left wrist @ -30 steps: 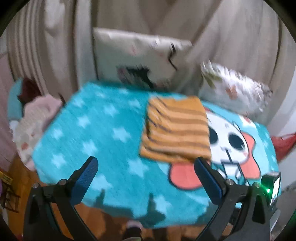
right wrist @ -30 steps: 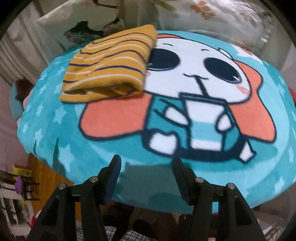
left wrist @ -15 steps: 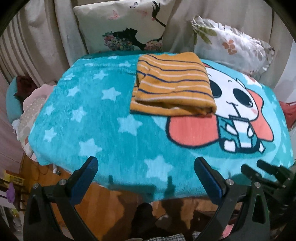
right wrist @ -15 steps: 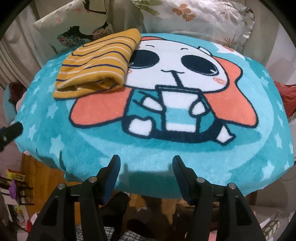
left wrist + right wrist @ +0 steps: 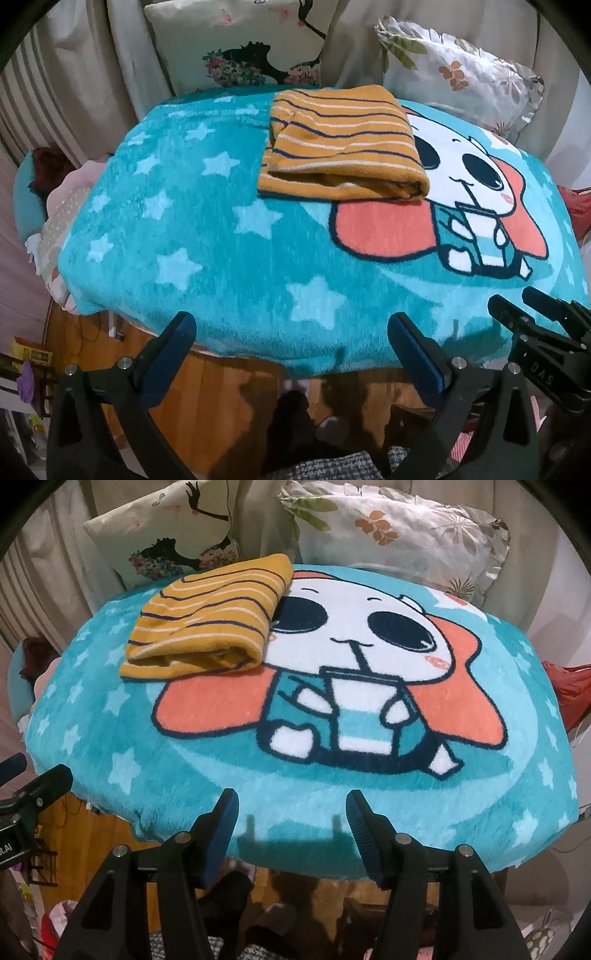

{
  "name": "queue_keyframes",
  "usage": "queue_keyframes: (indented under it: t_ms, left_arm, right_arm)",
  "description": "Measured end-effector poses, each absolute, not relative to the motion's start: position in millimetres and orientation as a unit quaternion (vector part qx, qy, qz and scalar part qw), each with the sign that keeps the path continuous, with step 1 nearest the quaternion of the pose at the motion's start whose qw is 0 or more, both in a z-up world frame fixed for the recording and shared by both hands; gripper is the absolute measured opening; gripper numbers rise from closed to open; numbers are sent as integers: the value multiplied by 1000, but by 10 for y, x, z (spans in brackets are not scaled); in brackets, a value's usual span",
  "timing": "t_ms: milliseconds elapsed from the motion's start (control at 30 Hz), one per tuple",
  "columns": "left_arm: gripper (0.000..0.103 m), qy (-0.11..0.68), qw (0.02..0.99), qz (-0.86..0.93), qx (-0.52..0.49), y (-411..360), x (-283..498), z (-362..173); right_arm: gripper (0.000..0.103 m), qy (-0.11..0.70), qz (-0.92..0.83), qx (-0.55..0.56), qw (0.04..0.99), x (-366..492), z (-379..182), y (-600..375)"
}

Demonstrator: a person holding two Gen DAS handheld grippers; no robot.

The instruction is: Fold small clothes

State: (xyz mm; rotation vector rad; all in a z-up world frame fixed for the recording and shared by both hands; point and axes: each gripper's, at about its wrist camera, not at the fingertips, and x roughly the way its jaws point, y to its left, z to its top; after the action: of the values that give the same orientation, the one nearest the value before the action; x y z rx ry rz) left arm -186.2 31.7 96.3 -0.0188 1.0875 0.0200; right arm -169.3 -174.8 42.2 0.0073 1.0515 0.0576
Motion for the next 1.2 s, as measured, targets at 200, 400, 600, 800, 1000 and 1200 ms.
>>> queue_keyframes:
  t_ms: [200, 400, 600, 800, 1000, 1200]
  left_arm:
    - [103, 521, 854, 6, -9, 318, -1911, 950]
    - [103, 522, 853, 5, -10, 312, -1925, 944]
    - [103, 529, 849, 5, -15, 370, -1961, 902]
    - [103, 533, 845, 14, -25, 511, -1959, 881]
    - [103, 543, 838, 19, -40, 632, -1916, 825]
    - [103, 555, 830, 31, -44, 807, -1855, 792]
  right_arm:
    - [65, 500, 25, 7, 866, -1745, 426, -1757]
    - [66, 500, 22, 8, 866, -1785, 426, -1753]
    - [66, 502, 27, 4, 864, -1784, 430, -1687]
    - [67, 499, 38, -4, 866, -1738, 441, -1544]
    - [67, 496, 40, -10, 867, -1649, 464, -1464]
    - [67, 478, 55, 4, 877, -1112, 709, -1338]
